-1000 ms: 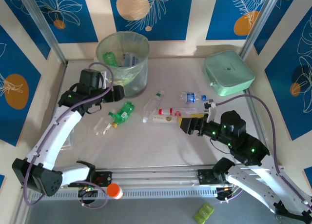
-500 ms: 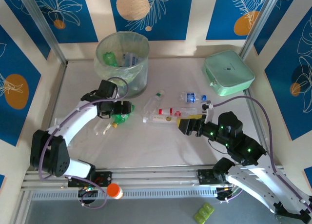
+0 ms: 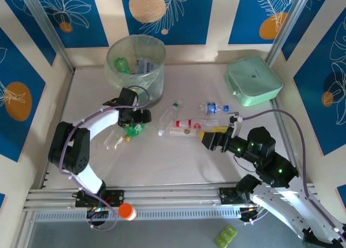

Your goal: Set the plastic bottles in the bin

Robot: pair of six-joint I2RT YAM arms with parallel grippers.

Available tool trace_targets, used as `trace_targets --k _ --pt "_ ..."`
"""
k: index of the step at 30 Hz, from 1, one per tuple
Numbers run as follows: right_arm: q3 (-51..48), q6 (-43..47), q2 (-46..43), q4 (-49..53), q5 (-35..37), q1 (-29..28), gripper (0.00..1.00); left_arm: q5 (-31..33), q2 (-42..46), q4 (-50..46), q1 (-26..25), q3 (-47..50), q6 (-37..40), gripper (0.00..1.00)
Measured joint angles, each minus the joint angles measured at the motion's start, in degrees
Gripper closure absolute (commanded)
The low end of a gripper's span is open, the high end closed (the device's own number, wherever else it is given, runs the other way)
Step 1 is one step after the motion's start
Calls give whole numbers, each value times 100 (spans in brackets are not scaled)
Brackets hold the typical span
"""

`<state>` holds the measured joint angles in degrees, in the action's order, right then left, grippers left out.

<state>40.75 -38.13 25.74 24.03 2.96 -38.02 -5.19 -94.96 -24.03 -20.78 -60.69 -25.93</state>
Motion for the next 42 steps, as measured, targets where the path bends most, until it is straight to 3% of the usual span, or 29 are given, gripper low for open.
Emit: trace_targets --k 9,14,21,24,35,42 --pt "-7 -2 -7 -2 -205 275 9 -424 39 562 -24 616 -402 26" --pt "-37 -68 -7 -39 -350 411 9 -535 37 601 -136 892 -627 27" --pt "-87 -153 -20 -50 -452 442 9 -487 127 710 -367 1049 -852 46" --pt "-140 -238 -20 -66 -485 457 9 -483 275 645 -407 1126 -863 50" --pt "-144 -343 155 -122 -675 468 9 -527 1722 129 -678 1156 -850 52" --pt "175 -339 1268 -264 -1056 398 6 -960 2682 87 -1486 555 -208 51"
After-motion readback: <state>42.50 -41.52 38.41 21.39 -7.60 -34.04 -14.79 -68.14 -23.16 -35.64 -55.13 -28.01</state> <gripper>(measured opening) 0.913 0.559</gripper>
